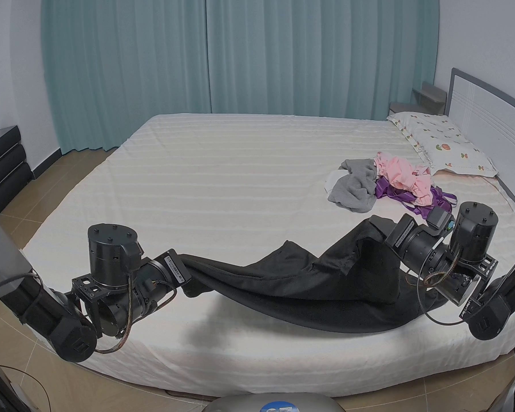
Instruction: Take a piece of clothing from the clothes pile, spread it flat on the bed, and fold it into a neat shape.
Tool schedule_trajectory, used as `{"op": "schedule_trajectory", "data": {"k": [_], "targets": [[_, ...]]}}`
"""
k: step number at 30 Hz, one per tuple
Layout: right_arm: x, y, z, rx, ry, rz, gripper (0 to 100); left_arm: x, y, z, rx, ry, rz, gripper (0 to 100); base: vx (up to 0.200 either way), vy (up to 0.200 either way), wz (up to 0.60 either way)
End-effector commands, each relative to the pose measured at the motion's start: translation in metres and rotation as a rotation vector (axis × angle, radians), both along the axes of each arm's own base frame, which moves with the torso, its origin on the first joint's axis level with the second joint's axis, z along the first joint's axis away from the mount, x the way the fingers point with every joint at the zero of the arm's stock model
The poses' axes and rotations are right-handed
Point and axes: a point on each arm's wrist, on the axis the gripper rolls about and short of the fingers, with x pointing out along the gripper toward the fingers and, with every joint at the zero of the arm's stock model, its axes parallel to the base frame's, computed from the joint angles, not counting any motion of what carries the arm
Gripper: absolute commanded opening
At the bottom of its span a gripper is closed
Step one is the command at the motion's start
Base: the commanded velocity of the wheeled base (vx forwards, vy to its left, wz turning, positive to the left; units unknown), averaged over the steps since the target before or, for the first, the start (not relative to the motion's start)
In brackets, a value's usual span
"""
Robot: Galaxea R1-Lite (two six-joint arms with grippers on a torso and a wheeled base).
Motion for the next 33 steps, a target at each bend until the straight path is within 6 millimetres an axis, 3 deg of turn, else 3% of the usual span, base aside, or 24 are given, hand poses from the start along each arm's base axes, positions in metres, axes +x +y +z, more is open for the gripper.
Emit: {"op": "schedule_trajectory", "data": {"k": [1,5,16,21,29,33], "targets": [[0.0,0.0,0.0,0.0,0.001,0.001,0,0.0,0.001,0.0,0.0,0.001,0.002,0,0.0,0.2,0.0],[-0.002,0.002,-0.002,-0.003,0.006,0.009,0,-0.003,0.002,-0.003,0.006,0.012,0.002,0,0.0,0.2,0.0],[-0.011,-0.003,-0.001,-0.017,0.01,-0.049,0,-0.024,0.01,-0.001,0.011,0.025,-0.01,0,0.0,0.0,0.0],[-0.031,-0.008,0.002,-0.023,0.014,-0.039,0,-0.033,0.013,0.001,0.009,0.027,-0.009,0,-0.16,0.0,0.0],[-0.072,-0.027,0.039,0.036,-0.117,-0.031,0,-0.061,0.014,0.03,-0.018,-0.061,-0.029,0,-0.2,0.0,0.0],[-0.089,-0.036,0.059,0.057,-0.183,-0.055,0,-0.074,0.02,0.052,-0.046,-0.107,-0.032,0,0.0,0.0,0.0]]}}
